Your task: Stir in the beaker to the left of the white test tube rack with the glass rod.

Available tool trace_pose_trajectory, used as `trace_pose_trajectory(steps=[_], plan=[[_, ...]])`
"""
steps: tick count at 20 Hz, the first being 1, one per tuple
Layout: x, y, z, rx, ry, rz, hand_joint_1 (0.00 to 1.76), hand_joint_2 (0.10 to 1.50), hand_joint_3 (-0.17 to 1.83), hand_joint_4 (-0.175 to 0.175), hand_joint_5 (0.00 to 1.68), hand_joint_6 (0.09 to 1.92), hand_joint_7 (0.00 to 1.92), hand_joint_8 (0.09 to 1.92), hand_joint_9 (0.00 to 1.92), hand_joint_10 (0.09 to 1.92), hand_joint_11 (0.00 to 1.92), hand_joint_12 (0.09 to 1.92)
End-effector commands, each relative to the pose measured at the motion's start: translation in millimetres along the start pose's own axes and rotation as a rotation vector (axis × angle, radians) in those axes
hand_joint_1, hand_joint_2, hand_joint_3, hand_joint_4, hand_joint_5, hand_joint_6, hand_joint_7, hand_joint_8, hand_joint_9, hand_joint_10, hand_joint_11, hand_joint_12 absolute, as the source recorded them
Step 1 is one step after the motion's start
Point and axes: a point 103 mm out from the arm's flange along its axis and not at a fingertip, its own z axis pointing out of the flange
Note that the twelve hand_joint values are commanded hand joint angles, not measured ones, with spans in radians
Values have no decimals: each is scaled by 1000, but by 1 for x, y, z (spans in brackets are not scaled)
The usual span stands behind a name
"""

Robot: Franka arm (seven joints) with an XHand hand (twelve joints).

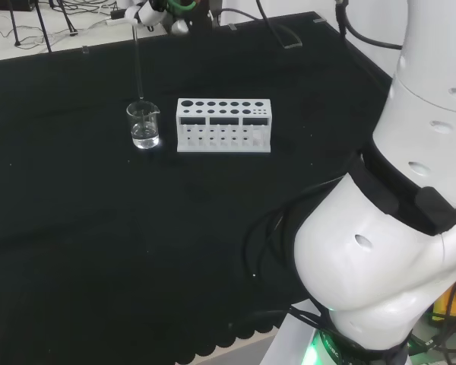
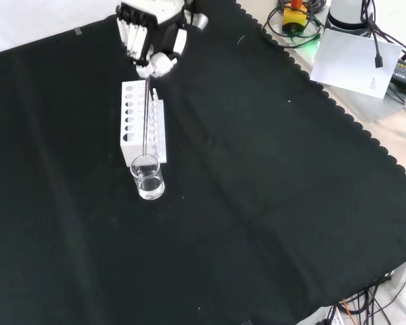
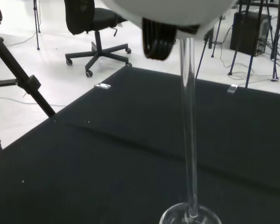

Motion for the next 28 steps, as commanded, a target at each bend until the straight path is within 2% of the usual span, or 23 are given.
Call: trace_pose_trajectory(steps=[1, 15, 20, 28], plan=[[-2, 17, 28, 15, 10, -1, 1310, 687, 743, -175, 1079, 763, 1181, 1159, 1694, 849, 1673, 755], [0, 32, 79, 79, 6, -7, 1310, 688, 740, -175, 1081, 757, 1182, 1157, 1698, 848, 1675, 758], [0, 35, 88, 103, 0, 2, 1310, 689, 738, -175, 1082, 755, 1182, 1156, 1700, 848, 1676, 760], [-24, 27, 92, 121, 1, 43, 1310, 689, 736, -175, 1083, 752, 1182, 1156, 1702, 847, 1676, 762]])
